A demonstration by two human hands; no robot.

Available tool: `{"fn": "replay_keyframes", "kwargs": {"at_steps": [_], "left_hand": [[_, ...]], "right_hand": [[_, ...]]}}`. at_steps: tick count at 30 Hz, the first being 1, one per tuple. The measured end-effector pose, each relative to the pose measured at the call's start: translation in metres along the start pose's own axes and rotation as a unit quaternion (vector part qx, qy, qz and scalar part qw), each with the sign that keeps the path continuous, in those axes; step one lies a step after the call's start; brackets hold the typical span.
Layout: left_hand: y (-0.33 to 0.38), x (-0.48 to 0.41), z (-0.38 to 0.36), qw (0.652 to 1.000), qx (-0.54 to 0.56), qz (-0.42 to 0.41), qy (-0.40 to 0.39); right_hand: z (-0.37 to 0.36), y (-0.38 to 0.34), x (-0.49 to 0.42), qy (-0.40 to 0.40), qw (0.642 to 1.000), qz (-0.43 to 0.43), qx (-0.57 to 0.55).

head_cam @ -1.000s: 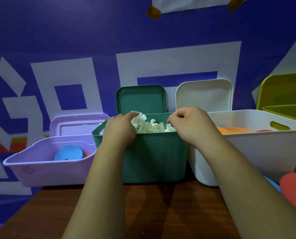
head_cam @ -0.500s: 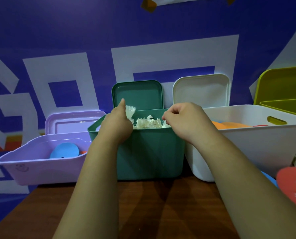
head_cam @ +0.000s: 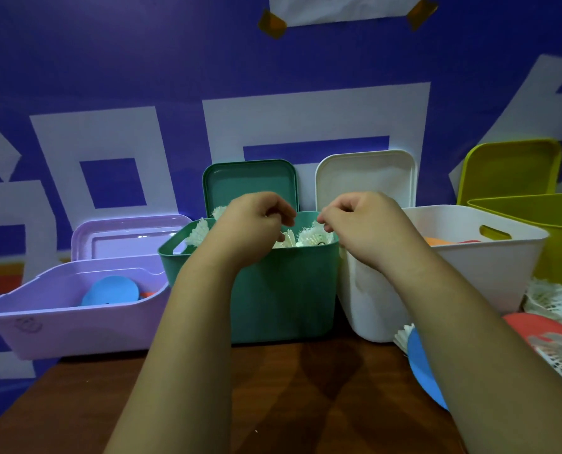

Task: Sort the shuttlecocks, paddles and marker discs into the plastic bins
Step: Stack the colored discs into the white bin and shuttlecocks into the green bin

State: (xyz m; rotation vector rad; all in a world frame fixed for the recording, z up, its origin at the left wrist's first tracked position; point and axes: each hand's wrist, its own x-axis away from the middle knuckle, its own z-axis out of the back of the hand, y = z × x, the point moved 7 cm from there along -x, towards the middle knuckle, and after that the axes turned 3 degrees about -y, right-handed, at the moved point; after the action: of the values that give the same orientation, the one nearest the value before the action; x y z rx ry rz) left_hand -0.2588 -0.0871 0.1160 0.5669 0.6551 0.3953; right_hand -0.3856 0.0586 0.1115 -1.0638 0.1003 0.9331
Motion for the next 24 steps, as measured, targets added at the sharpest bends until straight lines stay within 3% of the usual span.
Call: {"fn": "replay_keyframes", "kwargs": {"at_steps": [7, 15, 18, 21, 24], "left_hand": [[0.049, 0.016, -0.049, 0.986, 0.004, -0.05, -0.157], [0.12, 0.064, -0.148, 0.931, -0.028, -0.124, -0.341], [0.119, 0.07, -0.192, 0.923, -0.138, -0.132, -0.335], [0.102, 0.073, -0.221, 0.911, -0.264, -0.078, -0.308], [0.082, 0.078, -0.232, 0.907, -0.271, 0.002, -0.321]], "right_hand": [[0.047, 0.035, 0.046, 0.023, 0.998, -0.046, 0.034], [0.118, 0.128, 0.136, 0.113, 0.983, -0.137, 0.035], [0.133, 0.151, 0.161, 0.13, 0.978, -0.154, 0.058], [0.133, 0.166, 0.181, 0.14, 0.976, -0.159, 0.058], [0.126, 0.179, 0.19, 0.13, 0.978, -0.136, 0.085]]}}
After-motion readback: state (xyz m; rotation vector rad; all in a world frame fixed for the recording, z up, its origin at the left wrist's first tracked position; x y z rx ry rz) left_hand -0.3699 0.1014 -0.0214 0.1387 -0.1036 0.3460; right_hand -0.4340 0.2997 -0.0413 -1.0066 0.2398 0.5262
